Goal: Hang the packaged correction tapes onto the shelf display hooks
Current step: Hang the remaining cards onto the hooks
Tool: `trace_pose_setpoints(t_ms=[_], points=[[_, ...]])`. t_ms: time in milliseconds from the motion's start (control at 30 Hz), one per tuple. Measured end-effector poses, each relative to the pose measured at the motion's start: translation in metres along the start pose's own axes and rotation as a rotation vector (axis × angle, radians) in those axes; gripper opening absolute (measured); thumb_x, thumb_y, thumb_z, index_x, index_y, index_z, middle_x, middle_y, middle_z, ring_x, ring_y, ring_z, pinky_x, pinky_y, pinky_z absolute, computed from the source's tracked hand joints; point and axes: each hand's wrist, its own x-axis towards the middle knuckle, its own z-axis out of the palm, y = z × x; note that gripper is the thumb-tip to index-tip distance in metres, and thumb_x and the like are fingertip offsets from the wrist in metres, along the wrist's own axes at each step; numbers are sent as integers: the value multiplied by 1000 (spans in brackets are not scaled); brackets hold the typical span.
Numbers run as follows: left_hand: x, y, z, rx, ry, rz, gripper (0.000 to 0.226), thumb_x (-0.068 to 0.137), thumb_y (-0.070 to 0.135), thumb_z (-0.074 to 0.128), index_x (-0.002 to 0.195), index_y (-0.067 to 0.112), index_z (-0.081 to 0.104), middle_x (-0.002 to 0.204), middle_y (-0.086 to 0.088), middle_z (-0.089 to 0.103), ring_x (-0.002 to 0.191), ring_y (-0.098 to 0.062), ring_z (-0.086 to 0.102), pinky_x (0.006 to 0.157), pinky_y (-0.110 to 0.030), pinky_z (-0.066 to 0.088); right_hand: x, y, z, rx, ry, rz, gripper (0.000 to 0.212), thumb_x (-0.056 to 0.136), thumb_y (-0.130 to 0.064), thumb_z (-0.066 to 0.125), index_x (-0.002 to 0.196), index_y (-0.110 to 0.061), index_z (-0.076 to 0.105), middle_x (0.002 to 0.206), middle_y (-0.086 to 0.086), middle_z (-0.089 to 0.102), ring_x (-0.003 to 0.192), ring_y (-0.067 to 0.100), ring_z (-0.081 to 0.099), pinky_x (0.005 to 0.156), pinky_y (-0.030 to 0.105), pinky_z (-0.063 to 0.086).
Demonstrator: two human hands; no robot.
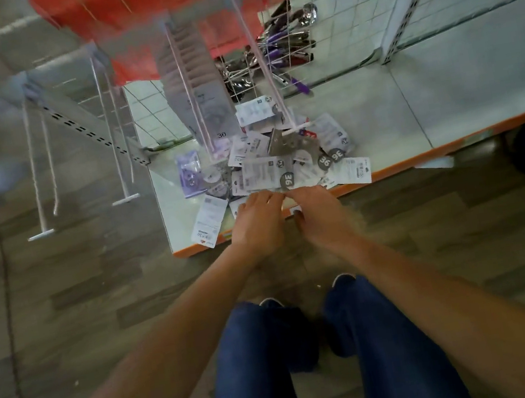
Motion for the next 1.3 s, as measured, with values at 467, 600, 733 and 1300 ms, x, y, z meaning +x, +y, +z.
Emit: trace_pose_setpoints(t_ms=[467, 600, 733, 1300], points=[[173, -79, 140, 327, 64, -33, 79, 84, 22, 69, 148, 20, 23, 158, -8, 15, 145, -31, 17, 115, -49, 22, 147, 116, 147, -105, -51, 119, 28, 84, -22, 62, 108, -8, 61, 113, 15, 60, 106, 33, 57, 85, 40, 48], [200, -105, 179, 312, 23, -56, 92, 85, 25, 70, 152, 26, 7, 162, -3, -6, 148, -29, -3, 117, -54, 8, 180, 146, 180, 3, -53, 214, 34, 79, -21, 63, 110, -8, 59, 113, 17, 59, 106, 35, 57, 81, 37, 48], [219, -124, 210, 220, 25, -88, 100, 84, 20, 70, 153, 32, -2, 161, -1, -13, 147, -29, -13, 116, -57, 1, 207, 156, 193, 209, -62, 426, 44, 80, -18, 65, 120, -4, 51, 115, 15, 61, 106, 33, 59, 83, 36, 51], [219, -145, 202, -236, 368, -18, 68, 91, 42, 59, 150, 27, 28, 150, -2, 39, 134, -25, 40, 107, -47, 38, 241, 108, 143, 736, 15, 382, 45, 88, -3, 50, 130, -18, 45, 104, 9, 57, 89, 23, 62, 71, 35, 57]])
